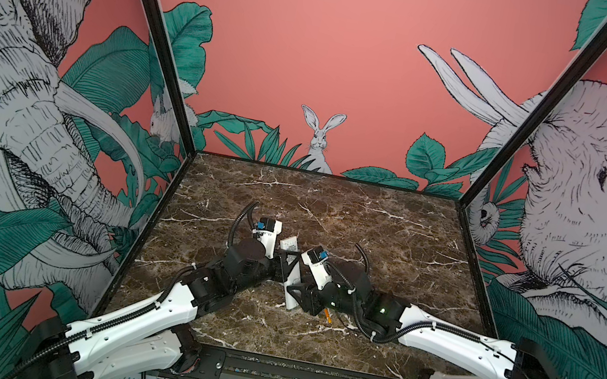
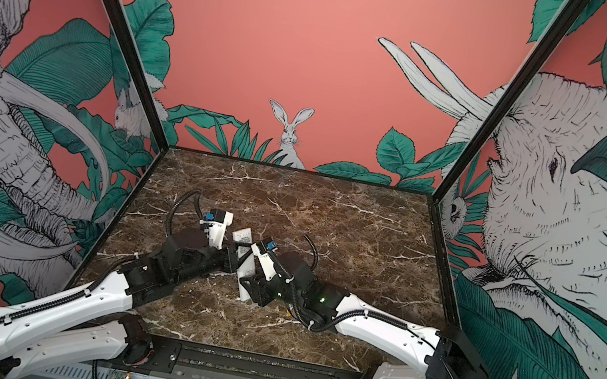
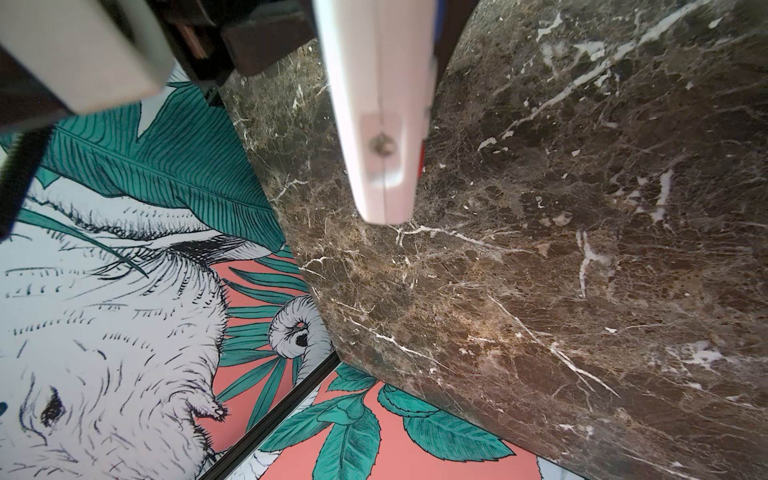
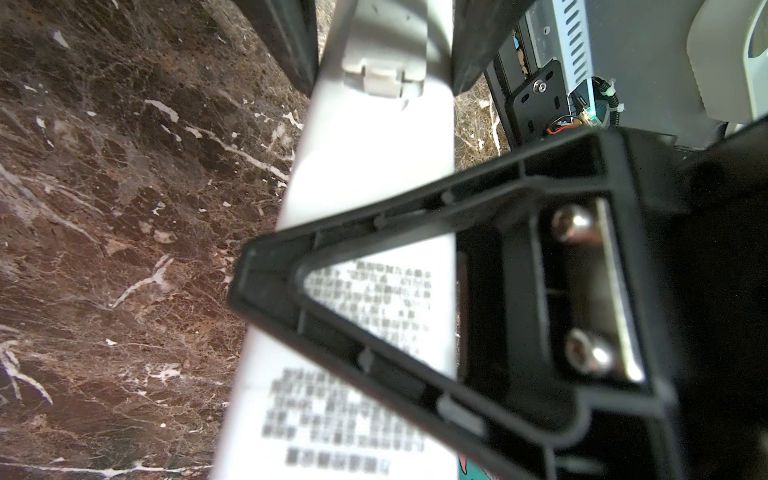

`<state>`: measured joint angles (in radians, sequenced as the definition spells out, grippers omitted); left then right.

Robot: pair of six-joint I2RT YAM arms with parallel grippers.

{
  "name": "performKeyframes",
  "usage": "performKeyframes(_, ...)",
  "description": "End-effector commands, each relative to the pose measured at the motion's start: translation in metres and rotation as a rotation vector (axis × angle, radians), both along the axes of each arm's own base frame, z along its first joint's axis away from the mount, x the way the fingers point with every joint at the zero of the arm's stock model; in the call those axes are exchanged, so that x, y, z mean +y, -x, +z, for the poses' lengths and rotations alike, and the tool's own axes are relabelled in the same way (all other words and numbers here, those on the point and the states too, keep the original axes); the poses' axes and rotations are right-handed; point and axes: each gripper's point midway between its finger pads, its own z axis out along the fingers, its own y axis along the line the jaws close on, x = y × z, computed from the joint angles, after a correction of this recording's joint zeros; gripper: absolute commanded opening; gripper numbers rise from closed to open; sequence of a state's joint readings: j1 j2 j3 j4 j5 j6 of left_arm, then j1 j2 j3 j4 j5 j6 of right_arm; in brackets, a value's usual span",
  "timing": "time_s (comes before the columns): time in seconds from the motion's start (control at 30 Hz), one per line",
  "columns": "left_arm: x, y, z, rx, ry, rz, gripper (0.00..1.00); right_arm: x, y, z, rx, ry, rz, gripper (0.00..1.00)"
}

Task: Load the batteries into the remote control
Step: 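Pull the battery cover off the remote with the right gripper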

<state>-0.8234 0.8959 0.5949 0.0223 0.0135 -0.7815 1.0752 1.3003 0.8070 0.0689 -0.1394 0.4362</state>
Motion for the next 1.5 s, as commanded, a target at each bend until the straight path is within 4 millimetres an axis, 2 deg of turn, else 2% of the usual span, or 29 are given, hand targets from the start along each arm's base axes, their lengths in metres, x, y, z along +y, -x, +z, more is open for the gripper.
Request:
performKeyframes(0.0,-0.001,0.0,0.007,-0.02,0.03,-0.004,0.0,0.001,-0.008,0.004,-0.012,-0.028,-0.026,0.45)
performKeyframes(1.03,0.002,0.0,0.005,-0.018,0.028,0.006,0.0,-0.001,-0.008,0.004,-0.013,-0.045,-0.023,0.27)
performKeyframes(1.47,0.005,-0.001,-0.001,-0.01,0.022,0.016,0.0,-0.002,-0.006,0.015,-0.03,-0.075,-0.012,0.21)
